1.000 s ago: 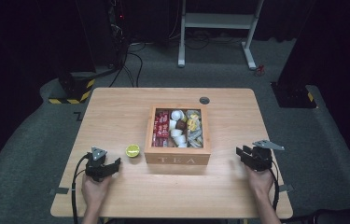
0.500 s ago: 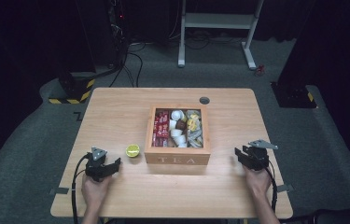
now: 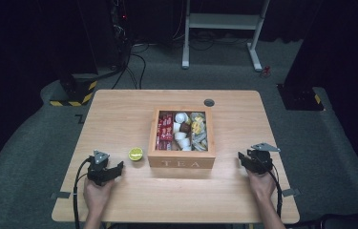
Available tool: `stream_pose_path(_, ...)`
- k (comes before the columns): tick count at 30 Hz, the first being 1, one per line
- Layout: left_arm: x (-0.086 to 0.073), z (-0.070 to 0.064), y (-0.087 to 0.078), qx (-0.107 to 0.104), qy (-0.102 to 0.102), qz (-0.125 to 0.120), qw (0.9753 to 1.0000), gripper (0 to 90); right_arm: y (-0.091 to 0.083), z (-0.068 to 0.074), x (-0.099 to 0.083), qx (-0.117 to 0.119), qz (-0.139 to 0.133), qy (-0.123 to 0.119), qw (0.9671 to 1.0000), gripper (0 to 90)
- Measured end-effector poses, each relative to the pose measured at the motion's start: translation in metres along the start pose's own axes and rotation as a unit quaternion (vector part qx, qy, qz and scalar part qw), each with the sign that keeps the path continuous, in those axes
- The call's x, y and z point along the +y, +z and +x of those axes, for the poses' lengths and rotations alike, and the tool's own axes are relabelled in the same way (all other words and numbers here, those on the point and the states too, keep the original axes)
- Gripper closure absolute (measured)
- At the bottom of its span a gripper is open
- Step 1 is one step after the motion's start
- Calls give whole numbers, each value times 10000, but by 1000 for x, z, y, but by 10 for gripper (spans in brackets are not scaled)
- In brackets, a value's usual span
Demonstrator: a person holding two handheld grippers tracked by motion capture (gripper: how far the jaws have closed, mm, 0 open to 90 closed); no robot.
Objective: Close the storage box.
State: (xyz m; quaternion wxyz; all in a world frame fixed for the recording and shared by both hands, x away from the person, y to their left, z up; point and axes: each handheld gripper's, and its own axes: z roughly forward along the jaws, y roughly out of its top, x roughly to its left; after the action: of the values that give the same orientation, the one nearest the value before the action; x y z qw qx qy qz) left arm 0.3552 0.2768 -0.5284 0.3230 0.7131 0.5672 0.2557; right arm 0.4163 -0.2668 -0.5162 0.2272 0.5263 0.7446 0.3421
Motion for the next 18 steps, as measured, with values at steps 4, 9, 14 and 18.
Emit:
stream_pose_path(4,0,0,0,1,14,2,10000,318,4,0,-4,-51,62,4,10000,519)
stream_pose_path(9,0,0,0,0,14,1,10000,317,4,5,-5,-103,88,-191,9997,471)
stream_pose_path(14,0,0,0,0,7,1,10000,317,4,5,-5,-107,88,-192,9997,464)
stream_pose_path(18,0,0,0,1,13,0,10000,317,4,5,-5,-108,93,-179,9997,461)
